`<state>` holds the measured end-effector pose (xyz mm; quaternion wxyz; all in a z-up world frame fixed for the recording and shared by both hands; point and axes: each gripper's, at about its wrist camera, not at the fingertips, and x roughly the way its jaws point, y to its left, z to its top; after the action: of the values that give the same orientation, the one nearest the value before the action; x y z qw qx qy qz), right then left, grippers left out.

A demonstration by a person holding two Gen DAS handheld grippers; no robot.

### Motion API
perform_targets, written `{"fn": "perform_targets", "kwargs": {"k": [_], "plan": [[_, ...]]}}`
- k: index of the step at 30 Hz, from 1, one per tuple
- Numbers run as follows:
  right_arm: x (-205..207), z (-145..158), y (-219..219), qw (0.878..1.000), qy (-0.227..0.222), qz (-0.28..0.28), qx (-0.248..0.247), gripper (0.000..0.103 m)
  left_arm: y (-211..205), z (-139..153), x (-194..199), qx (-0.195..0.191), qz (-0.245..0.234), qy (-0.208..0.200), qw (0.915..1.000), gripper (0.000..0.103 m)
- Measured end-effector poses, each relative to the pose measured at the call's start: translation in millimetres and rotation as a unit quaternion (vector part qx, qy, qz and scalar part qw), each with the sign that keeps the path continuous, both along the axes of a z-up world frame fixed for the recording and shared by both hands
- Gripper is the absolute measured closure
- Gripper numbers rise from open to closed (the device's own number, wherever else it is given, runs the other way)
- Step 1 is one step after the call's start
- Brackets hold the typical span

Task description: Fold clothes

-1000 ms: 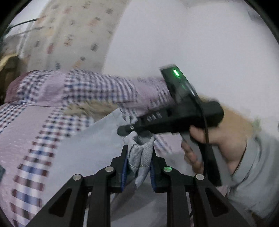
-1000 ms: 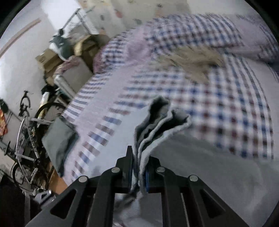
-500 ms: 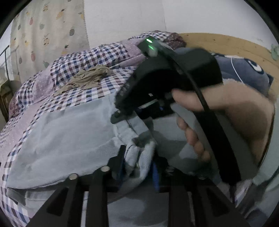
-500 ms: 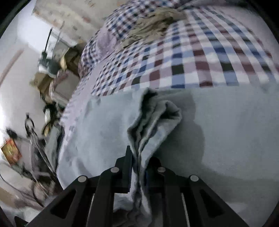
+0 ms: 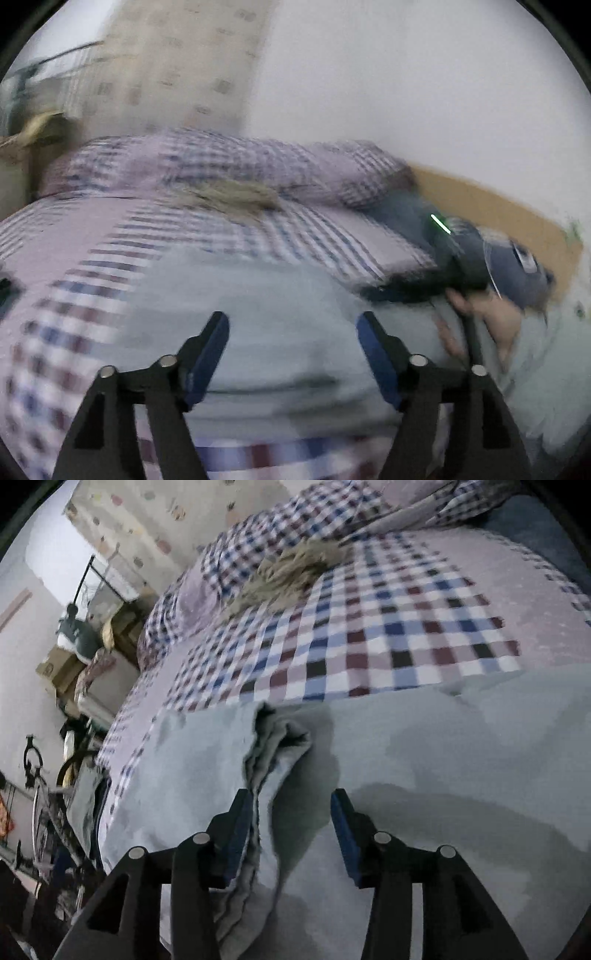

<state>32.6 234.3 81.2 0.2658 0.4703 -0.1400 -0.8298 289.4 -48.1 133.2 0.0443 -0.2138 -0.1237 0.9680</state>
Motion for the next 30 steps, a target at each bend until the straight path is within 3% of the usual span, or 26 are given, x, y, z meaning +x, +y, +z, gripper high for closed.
{"fn": "perform_targets", "kwargs": {"k": [3, 8, 12, 17, 21, 25, 30], "plan": [[16, 16, 3, 0.999, 0.031, -0.019, -0.001, 0.054, -57, -4, 17, 0.015, 0.052, -0.021, 0.9983, 0.021], [65, 36, -14, 0.995, 0.095, -0.010, 0.013, 0.054, -84, -32, 20, -0.037, 0.038, -0.093, 0.9942, 0.021], [98, 40, -20, 0.993, 0.114, 0.004, 0.016, 0.050, -68, -58, 10, -0.115, 0.018, -0.139, 0.9835, 0.021], [129, 32, -31, 0.991, 0.122, 0.016, 0.056, 0.050, -68, -59, 5, -0.106, 0.009, -0.121, 0.9869, 0.022], [145, 32, -42, 0.985, 0.151, 0.036, 0.078, 0.050, -69, -65, -3, -0.125, 0.012, -0.130, 0.9835, 0.022], [165, 33, -69, 0.968, 0.206, 0.089, 0.112, 0.049, -72, -68, -12, -0.139, 0.010, -0.138, 0.9807, 0.025], [196, 14, -117, 0.922, 0.266, 0.192, 0.206, 0.048, -81, -73, -17, -0.153, 0.019, -0.149, 0.9768, 0.029]]}}
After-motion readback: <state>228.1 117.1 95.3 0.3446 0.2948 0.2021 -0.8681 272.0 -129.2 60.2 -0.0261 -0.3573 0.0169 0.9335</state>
